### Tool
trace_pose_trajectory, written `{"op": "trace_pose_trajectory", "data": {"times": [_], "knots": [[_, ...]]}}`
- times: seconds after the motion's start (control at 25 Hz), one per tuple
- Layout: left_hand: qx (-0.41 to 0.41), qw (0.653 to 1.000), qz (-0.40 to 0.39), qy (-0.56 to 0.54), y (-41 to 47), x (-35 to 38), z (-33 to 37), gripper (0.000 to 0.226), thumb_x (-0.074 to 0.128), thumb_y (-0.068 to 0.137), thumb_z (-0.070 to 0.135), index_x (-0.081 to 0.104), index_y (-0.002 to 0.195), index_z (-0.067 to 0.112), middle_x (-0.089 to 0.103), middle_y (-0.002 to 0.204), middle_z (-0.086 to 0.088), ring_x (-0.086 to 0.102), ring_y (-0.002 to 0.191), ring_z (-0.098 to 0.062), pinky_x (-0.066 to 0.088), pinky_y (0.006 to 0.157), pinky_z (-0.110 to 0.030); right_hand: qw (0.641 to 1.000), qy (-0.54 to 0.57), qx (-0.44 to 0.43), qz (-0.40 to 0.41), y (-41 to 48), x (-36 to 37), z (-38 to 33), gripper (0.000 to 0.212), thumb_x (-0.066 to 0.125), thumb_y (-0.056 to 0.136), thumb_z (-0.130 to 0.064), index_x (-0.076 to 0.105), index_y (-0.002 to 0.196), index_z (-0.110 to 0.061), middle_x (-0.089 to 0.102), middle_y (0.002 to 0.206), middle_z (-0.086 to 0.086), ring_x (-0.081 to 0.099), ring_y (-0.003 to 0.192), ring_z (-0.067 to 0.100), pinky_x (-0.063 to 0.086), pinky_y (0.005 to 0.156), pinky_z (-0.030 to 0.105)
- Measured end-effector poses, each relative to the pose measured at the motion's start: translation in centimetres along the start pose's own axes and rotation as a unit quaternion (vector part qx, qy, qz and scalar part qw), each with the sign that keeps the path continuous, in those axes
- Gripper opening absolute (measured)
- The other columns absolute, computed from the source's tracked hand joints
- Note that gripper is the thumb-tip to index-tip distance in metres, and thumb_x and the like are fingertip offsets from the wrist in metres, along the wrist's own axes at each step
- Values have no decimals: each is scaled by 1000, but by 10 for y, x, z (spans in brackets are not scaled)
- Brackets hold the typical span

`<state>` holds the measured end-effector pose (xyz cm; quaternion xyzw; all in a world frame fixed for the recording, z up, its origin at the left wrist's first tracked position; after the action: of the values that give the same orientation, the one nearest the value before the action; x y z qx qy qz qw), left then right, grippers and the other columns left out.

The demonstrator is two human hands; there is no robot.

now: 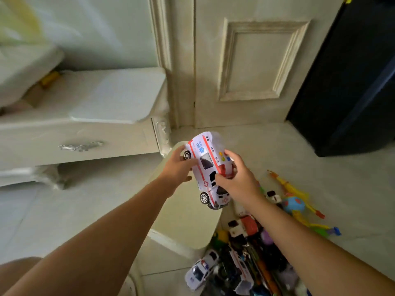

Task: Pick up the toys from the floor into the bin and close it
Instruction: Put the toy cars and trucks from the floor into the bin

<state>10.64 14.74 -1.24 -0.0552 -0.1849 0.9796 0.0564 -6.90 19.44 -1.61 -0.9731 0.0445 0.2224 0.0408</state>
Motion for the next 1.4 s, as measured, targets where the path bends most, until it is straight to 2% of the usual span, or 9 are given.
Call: {"op": "trace_pose_trajectory", "data": {"times": [0.16,0.28,0.44,0.52,0.64,0.8,1.04,1.16,1.4], "knots": [[-69,997,34,19,15,-54,-40,51,59,89,13,46,133,36,59,112,-5,54,99,-23,48,90,-45,996,-44,0,-75,29,63,6,85,70,68,-25,30,141,-44,50,134,-5,56,116,12,52,95,38],[-124,992,10,-18,45,-56,-74,37,58,90,18,51,121,38,59,119,-6,55,103,-23,50,88,-44,980,-148,18,-131,64,93,23,97,72,75,-20,13,149,-41,38,135,-2,50,119,18,47,97,37],[-200,978,-17,-54,93,-32,-114,39,50,93,16,50,131,23,53,127,-1,49,119,-21,44,89,-40,932,-321,33,-164,121,127,68,89,70,77,-18,19,148,-34,36,131,9,48,118,33,45,95,42],[-226,971,-8,-71,110,-20,-127,38,49,93,13,52,130,19,53,122,-2,48,122,-22,43,86,-38,917,-355,54,-171,143,140,95,75,68,77,-14,29,139,-31,37,128,8,49,117,34,46,95,46],[-269,960,17,-79,124,-15,-148,34,49,92,12,53,125,21,54,117,-3,50,112,-20,43,83,-36,899,-391,66,-184,164,154,125,72,63,79,0,32,140,-21,36,133,8,43,124,31,43,96,39],[-311,948,49,-54,127,-25,-170,54,57,90,18,41,141,23,50,136,-6,51,121,-23,48,85,-36,882,-443,63,-146,170,156,144,68,61,84,-7,29,143,-16,36,140,11,37,127,32,42,99,44],[-304,951,41,-32,114,-23,-161,53,57,91,17,43,142,21,50,136,-7,49,125,-25,47,94,-41,917,-373,62,-125,155,138,127,57,50,88,-6,32,142,-16,38,135,14,47,120,34,47,95,47],[-260,965,12,-24,92,-5,-133,42,51,94,15,49,136,15,53,133,-8,49,123,-26,43,94,-42,948,-305,22,-92,134,109,87,51,47,94,-9,35,143,-15,40,141,11,50,123,29,44,99,37],[-95,995,-24,30,40,49,-84,30,48,93,11,64,118,15,66,103,-4,60,83,-17,48,73,-28,975,-206,-48,73,54,24,45,34,48,94,-7,53,127,-12,52,128,8,58,106,22,42,80,24]]}}
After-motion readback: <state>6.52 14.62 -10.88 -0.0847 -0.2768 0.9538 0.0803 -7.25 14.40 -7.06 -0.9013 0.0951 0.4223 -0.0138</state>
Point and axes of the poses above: each hand's wrist, its own y-axis towards the middle knuckle, its own x-axis out of the palm, z = x × y, the point moved 4 cm from there along y, towards the middle knuckle
